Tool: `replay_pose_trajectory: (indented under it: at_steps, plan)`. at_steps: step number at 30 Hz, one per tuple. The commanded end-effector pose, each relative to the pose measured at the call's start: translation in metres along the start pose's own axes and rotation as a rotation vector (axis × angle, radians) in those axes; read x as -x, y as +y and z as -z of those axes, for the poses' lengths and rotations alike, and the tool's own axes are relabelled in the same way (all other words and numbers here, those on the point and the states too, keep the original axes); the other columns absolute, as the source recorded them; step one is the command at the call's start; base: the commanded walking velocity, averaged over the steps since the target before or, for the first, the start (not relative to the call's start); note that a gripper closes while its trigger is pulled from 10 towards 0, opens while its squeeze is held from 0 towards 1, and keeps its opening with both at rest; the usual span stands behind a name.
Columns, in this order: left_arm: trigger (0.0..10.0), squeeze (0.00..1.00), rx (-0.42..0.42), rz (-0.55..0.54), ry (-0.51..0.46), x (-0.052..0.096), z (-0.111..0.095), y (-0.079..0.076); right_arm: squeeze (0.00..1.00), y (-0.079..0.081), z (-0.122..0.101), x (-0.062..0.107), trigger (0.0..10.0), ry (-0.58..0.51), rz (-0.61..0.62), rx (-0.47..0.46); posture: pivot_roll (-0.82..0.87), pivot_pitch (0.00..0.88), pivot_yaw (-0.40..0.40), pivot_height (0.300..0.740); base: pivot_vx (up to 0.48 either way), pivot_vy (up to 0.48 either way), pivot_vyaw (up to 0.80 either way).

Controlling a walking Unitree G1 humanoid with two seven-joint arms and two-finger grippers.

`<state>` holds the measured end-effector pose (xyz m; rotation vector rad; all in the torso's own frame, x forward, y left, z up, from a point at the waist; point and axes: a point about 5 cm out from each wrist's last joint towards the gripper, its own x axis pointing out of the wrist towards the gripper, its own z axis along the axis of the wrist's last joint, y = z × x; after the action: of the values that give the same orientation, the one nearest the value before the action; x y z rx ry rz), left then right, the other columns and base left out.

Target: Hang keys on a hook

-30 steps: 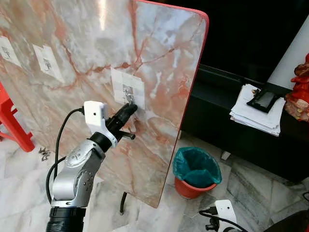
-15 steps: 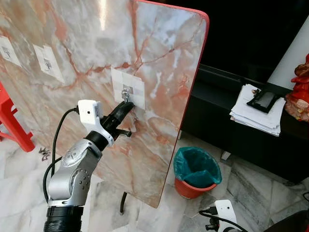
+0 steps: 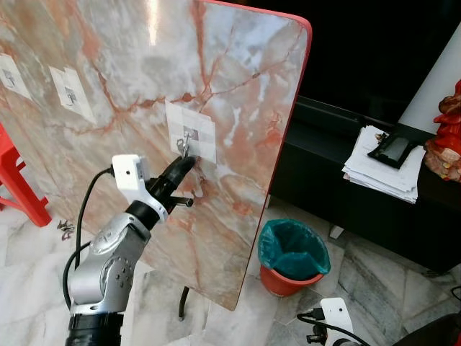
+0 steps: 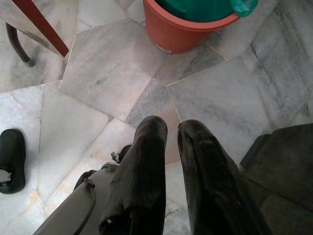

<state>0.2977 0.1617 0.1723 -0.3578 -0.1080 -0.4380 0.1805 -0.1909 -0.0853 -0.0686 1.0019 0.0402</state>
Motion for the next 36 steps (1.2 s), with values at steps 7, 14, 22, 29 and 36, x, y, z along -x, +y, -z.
replay_pose_trajectory:
  at_steps: [7, 14, 22, 29, 36]
  plan:
    - [10.0, 0.0, 0.001, -0.006, 0.03, 0.002, 0.006, -0.003, 0.0, -0.005, -0.002, 0.0, 10.0, 0.0, 0.012, 0.0, -0.04, 0.0, -0.104, 0.74, 0.0, 0.0, 0.0]
    - [10.0, 0.0, -0.04, -0.008, 0.059, 0.002, 0.01, -0.002, 0.0, -0.004, -0.002, 0.0, 10.0, 0.0, 0.012, 0.001, -0.04, 0.0, -0.104, 0.74, 0.0, 0.0, 0.0]
    - [10.0, 1.0, -0.065, -0.024, 0.081, 0.001, 0.016, -0.002, 0.0, -0.004, -0.002, 0.0, 10.0, 0.0, 0.012, -0.002, -0.04, 0.0, -0.103, 0.74, 0.0, 0.0, 0.0]
    - [10.0, 1.0, -0.069, -0.021, 0.082, 0.001, 0.016, -0.002, 0.0, -0.004, -0.002, 0.0, 10.0, 0.0, 0.011, -0.002, -0.04, 0.0, -0.103, 0.74, 0.0, 0.0, 0.0]
    - [10.0, 1.0, -0.084, -0.005, 0.103, 0.004, 0.02, -0.005, 0.0, -0.004, -0.002, 0.0, 10.0, -0.001, 0.011, -0.003, -0.04, 0.0, -0.104, 0.74, 0.0, 0.0, 0.0]
